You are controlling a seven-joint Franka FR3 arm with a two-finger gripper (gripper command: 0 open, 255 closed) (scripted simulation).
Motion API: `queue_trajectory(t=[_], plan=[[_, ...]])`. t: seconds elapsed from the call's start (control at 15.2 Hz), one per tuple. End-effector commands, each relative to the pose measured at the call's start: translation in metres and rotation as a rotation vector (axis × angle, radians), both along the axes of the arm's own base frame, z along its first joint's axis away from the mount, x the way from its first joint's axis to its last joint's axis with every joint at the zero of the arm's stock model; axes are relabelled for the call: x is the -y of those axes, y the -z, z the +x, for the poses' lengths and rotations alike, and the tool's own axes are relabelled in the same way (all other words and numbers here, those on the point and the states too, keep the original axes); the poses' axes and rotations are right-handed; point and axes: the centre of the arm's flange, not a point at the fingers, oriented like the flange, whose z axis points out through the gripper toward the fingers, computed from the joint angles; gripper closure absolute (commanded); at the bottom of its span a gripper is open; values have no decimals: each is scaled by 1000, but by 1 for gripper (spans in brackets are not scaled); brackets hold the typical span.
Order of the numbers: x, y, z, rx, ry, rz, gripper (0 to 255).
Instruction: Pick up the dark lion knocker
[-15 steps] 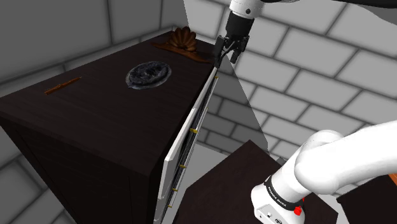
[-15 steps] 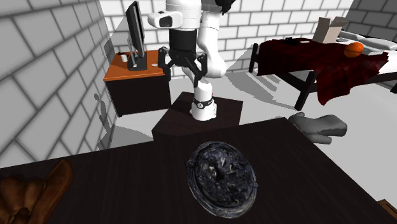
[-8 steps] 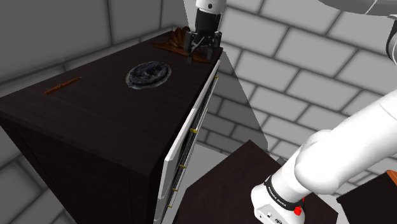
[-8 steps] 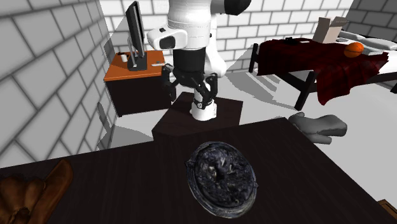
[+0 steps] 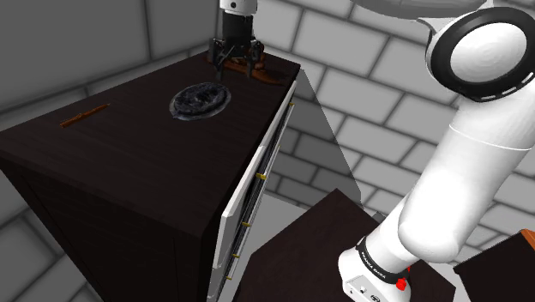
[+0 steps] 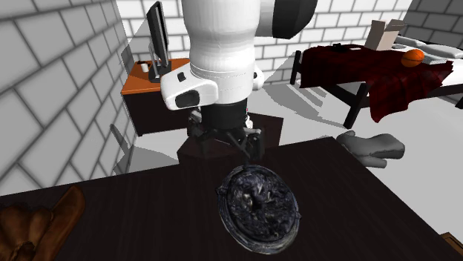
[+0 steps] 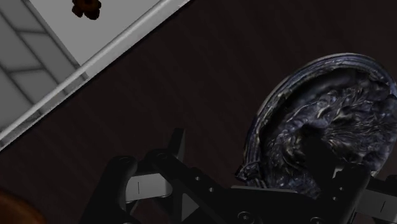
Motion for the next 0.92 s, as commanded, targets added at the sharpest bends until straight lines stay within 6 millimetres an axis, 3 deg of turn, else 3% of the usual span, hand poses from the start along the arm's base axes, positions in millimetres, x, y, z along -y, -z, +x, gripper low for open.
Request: queue_trajectory(t=[0.0,0.07,0.66,0.73,0.86], plan=[[-13,9,22,-18,19,4,0],[-17,13,33,-26,27,5,0],[-17,53,33,-26,27,5,0],[-18,53,33,-26,27,5,255],[-18,53,33,-26,27,5,255]])
